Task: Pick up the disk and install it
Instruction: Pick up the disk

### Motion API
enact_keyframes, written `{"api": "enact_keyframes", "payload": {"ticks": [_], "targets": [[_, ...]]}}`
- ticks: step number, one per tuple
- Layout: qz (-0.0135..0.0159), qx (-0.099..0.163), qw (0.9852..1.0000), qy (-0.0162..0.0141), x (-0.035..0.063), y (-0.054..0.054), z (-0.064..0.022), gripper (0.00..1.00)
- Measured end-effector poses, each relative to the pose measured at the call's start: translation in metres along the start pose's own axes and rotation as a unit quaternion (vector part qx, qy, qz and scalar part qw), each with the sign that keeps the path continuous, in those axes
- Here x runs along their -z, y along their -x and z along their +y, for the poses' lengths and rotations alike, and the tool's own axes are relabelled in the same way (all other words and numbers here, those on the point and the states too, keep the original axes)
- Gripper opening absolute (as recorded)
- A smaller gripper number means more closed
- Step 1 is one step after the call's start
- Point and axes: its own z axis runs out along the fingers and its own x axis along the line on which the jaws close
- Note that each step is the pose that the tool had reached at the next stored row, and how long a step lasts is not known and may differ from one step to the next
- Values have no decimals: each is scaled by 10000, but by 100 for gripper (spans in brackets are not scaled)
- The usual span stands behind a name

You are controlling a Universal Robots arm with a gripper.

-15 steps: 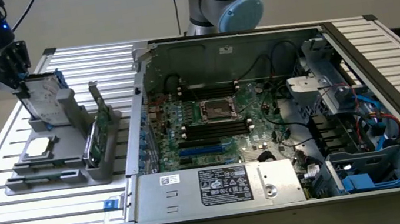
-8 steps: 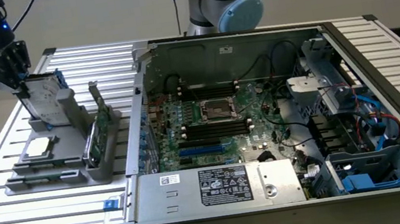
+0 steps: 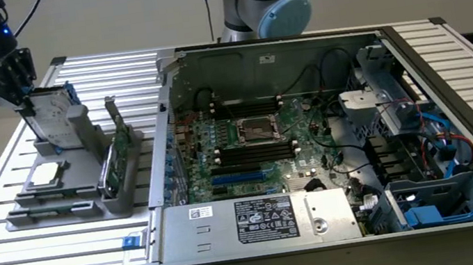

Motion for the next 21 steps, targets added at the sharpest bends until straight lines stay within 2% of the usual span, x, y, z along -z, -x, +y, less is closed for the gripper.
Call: {"api": "enact_keyframes", "payload": {"ticks": [5,10,21], "targets": [[3,0,10000,0,31,-1,0,33],[10,0,10000,0,135,-4,3,33],[15,0,10000,-1,613,-17,14,33]]}}
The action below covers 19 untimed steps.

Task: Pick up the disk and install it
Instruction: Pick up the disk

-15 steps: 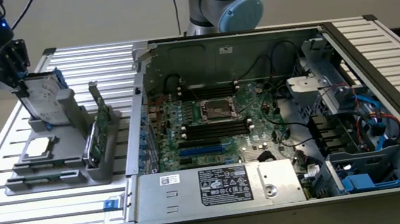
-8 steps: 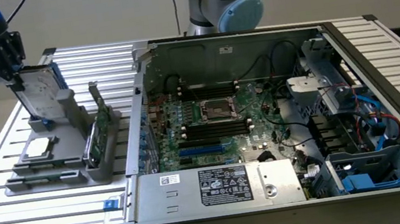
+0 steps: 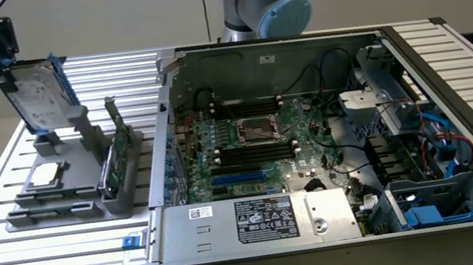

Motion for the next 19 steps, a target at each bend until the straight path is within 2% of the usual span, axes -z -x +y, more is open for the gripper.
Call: {"api": "enact_keyframes", "payload": {"ticks": [6,9,15,19], "targets": [[1,0,10000,0,273,-9,4,33],[1,1,10000,0,409,-13,-23,33],[-1,16,10000,0,683,-30,-172,33],[-8,27,10000,0,812,-47,-271,33]]}}
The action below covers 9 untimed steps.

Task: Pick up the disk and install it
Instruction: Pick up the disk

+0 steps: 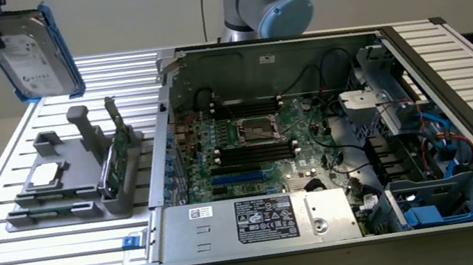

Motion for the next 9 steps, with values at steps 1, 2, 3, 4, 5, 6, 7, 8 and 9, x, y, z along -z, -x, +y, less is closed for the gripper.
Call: {"api": "enact_keyframes", "payload": {"ticks": [1,2,3,4,5,6,7,8,9], "targets": [[-3,2,10000,0,30,-5,-29,33],[-5,4,10000,0,58,-11,-57,33],[-8,7,10000,-1,85,-16,-85,33],[-10,9,10000,0,113,-22,-113,33],[-12,12,10000,-1,141,-27,-145,33],[-14,13,10000,-1,169,-31,-179,33],[-15,14,10000,-1,198,-36,-217,33],[-15,15,10000,0,224,-40,-251,33],[-15,16,10000,0,253,-44,-289,33]]}}
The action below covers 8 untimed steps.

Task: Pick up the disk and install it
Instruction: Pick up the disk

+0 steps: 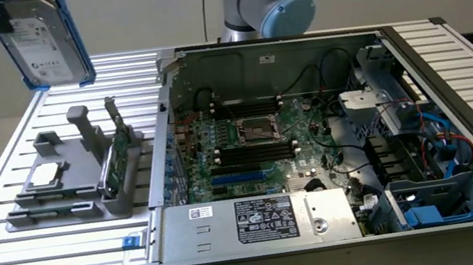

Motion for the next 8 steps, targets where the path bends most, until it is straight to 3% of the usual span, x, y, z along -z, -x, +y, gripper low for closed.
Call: {"api": "enact_keyframes", "payload": {"ticks": [8], "targets": [[0,6,10000,0,205,-20,-335,33]]}}
